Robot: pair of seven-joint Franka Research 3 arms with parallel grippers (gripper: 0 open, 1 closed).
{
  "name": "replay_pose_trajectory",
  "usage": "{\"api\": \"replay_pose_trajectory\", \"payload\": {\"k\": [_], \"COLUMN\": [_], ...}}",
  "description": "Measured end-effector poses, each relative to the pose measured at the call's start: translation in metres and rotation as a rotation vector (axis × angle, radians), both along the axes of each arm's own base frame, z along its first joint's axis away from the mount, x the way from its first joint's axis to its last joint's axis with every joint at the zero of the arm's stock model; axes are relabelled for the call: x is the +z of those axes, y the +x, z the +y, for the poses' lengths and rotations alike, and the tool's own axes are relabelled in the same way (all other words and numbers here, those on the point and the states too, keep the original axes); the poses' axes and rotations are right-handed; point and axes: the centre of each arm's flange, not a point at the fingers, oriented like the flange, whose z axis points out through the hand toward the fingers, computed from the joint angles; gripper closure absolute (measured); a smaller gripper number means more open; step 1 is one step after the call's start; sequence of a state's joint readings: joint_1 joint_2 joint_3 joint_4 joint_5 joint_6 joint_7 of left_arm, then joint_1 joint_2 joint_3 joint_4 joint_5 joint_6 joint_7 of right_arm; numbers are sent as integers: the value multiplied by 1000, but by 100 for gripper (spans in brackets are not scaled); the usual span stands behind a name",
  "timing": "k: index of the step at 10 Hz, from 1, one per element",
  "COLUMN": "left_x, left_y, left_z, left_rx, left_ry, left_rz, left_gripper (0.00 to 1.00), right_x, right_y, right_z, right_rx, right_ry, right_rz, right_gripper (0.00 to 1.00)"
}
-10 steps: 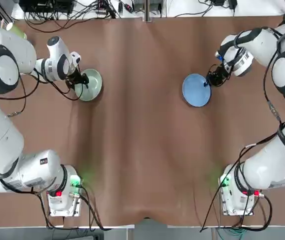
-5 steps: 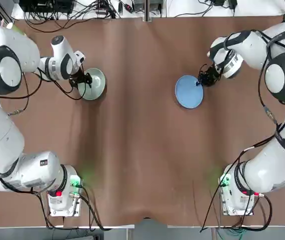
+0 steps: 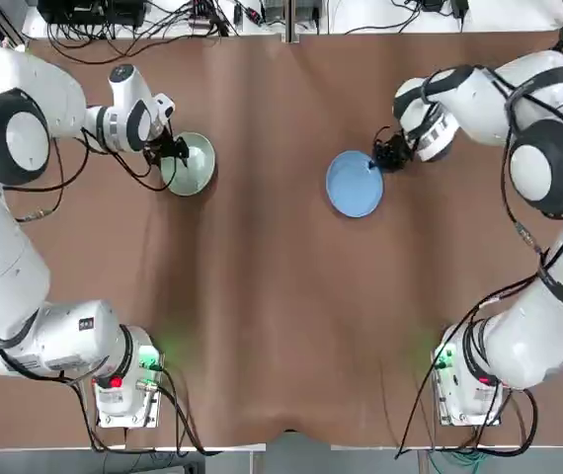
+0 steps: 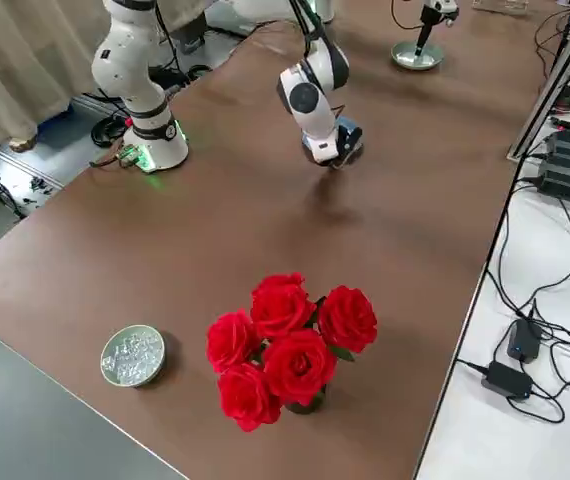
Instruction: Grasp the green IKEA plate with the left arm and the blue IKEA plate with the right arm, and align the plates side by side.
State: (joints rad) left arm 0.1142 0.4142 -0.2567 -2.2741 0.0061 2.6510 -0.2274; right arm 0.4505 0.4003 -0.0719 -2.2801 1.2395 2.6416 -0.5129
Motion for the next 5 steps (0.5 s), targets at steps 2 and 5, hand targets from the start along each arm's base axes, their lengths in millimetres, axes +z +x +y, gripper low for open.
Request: {"api": "replay_pose_trajectory", "payload": {"k": [2,5], "left_x": [2,-2], "left_y": [2,-3], "left_z": [-11,-21], "left_rx": [-12,21], "left_ry": [-1,4], "left_rz": [-7,27], "left_gripper": [0,0], "right_x": [3,-7], "right_y": [0,-5], "right_z": [28,57], "right_rx": [-35,-86], "right_ry": [-11,-37], "right_rz": [4,-4], "right_gripper": [70,71]}}
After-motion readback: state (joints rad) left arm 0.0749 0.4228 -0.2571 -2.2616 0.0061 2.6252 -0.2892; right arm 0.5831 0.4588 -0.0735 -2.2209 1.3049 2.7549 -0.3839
